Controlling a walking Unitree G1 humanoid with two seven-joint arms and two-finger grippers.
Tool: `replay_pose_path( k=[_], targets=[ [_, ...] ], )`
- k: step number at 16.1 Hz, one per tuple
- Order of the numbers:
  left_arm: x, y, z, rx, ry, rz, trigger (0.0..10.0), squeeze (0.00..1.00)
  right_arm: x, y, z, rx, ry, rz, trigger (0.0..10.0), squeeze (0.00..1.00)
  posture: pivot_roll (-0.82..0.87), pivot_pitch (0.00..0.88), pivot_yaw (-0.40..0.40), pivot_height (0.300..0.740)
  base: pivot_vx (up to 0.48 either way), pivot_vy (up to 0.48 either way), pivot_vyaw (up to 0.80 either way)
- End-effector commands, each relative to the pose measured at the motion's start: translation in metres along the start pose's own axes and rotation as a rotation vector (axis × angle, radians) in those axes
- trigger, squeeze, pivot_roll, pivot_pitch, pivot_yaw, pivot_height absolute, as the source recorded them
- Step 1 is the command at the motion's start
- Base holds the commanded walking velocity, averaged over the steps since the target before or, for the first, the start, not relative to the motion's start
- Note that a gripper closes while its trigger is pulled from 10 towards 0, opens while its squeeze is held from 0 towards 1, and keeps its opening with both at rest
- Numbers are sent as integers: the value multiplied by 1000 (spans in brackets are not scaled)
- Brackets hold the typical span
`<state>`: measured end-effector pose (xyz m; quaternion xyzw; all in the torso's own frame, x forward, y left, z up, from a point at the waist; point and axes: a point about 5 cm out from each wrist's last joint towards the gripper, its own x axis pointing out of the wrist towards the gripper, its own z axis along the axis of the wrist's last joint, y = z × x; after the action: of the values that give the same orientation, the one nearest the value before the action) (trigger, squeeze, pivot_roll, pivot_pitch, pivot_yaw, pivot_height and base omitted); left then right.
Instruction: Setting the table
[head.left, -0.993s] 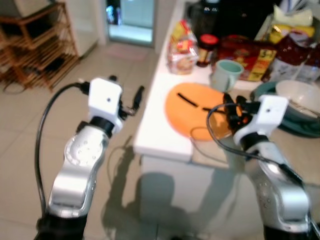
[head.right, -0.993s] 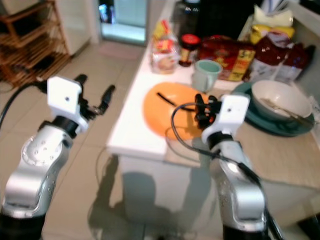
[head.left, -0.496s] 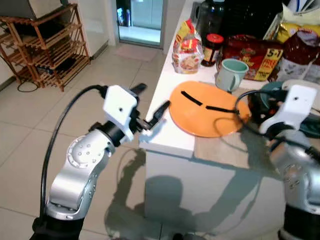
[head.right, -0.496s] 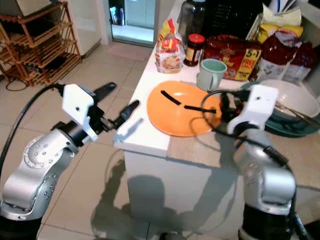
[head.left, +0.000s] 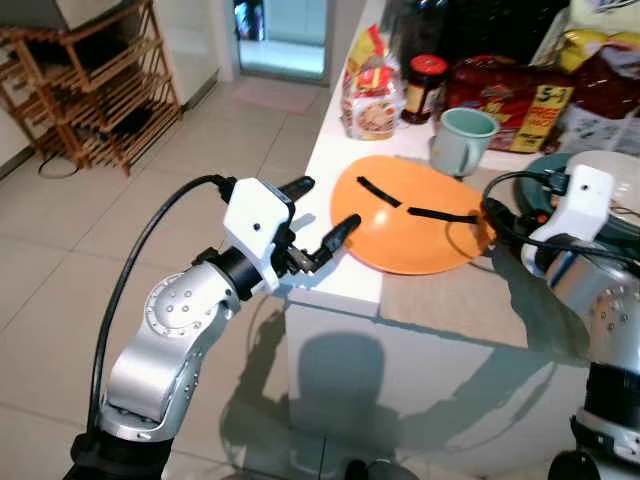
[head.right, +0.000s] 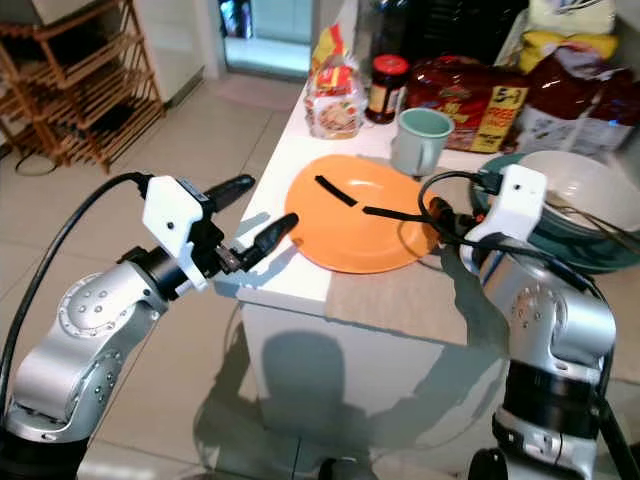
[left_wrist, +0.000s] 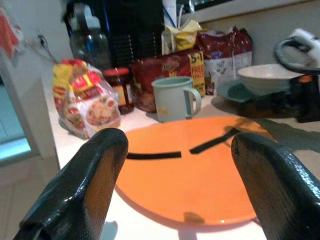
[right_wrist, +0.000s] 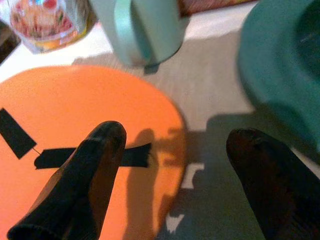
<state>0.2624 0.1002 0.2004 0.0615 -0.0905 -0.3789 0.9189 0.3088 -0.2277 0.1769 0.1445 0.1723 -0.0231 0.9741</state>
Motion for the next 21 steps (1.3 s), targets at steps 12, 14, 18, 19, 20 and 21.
replay_pose_path(
  k=[12, 14, 18, 19, 20, 21],
  targets=[
    [77, 26, -35, -66, 69, -91, 10000, 0, -20, -10, 2, -10, 4, -53, 10000, 0, -16, 62, -22, 740, 0, 0, 0],
    [77, 27, -48, -52, 121, -103, 10000, 0, -23, -13, 2, -9, 5, -67, 10000, 0, -17, 69, -17, 740, 0, 0, 0],
    [73, 15, -62, -75, 152, -175, 10000, 0, -22, -10, 5, -7, 0, -60, 10000, 0, -11, 75, -25, 740, 0, 0, 0],
    [72, 12, -64, -66, 158, -198, 10000, 0, -21, -10, 6, -5, 0, -54, 10000, 0, -11, 75, -25, 740, 0, 0, 0],
    [72, 10, -66, -68, 159, -210, 10000, 0, -21, -9, 6, -4, 0, -51, 10000, 0, -11, 75, -25, 740, 0, 0, 0],
    [71, 7, -68, -61, 163, -234, 10000, 0, -19, -8, 6, 0, 0, -39, 10000, 0, -10, 73, -26, 740, 0, 0, 0]
  ],
)
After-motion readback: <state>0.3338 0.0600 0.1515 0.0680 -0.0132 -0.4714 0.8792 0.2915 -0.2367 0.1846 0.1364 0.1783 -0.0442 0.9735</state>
